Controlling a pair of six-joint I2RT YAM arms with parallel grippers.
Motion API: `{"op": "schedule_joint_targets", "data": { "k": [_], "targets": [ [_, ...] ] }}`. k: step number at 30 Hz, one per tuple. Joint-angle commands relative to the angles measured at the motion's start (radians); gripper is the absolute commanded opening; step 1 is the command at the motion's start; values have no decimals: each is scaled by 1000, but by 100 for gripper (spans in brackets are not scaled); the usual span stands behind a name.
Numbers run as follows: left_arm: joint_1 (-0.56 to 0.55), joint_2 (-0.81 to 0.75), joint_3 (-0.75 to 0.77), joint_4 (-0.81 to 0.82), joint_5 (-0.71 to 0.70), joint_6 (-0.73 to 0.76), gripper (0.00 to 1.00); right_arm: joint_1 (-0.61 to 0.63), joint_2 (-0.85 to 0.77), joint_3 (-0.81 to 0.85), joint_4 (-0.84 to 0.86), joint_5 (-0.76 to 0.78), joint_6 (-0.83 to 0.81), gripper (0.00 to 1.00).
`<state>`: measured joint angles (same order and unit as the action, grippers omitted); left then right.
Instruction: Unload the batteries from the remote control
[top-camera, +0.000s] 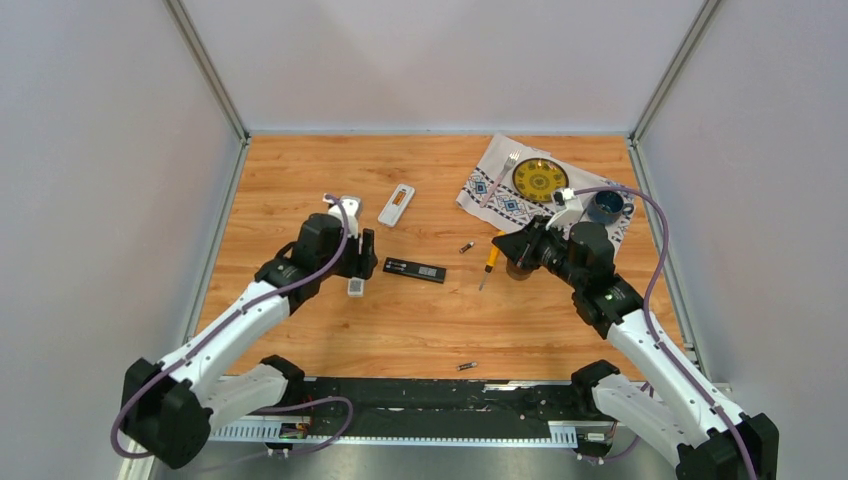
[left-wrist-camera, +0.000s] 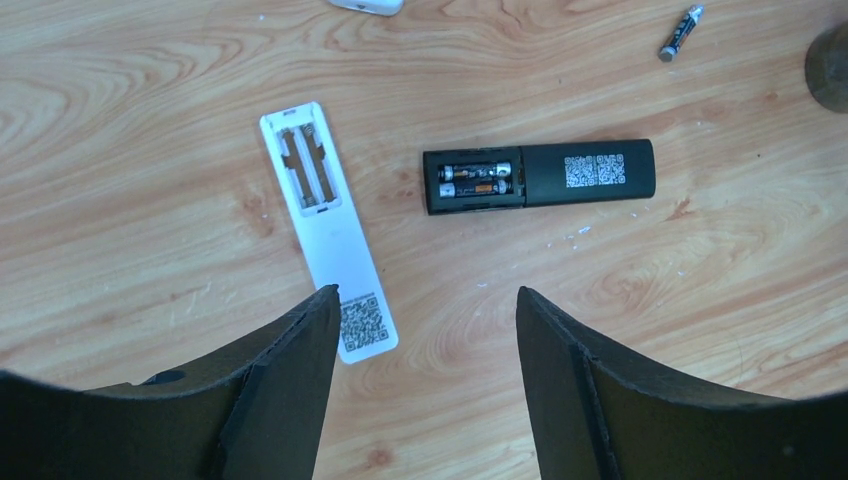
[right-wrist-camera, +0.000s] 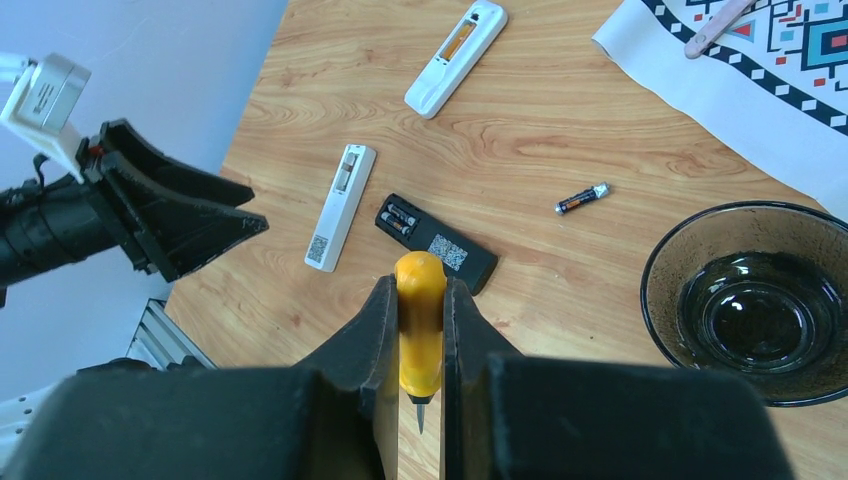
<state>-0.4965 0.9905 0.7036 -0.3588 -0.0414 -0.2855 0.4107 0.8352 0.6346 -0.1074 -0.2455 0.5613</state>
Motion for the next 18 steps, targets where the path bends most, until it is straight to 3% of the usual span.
{"op": "schedule_joint_targets", "data": {
  "k": [1,10,18],
  "targets": [
    [1,161,146,55,60,46,72,-7,-12,5,34,-8,-24,0],
    [-13,557,398,-12,107,3,70,-13,2,11,29,-17,-29,0],
    [-86,864,669,-218,-9,-57,62,-16,-10,4,25,-12,-32,0]
  ]
}}
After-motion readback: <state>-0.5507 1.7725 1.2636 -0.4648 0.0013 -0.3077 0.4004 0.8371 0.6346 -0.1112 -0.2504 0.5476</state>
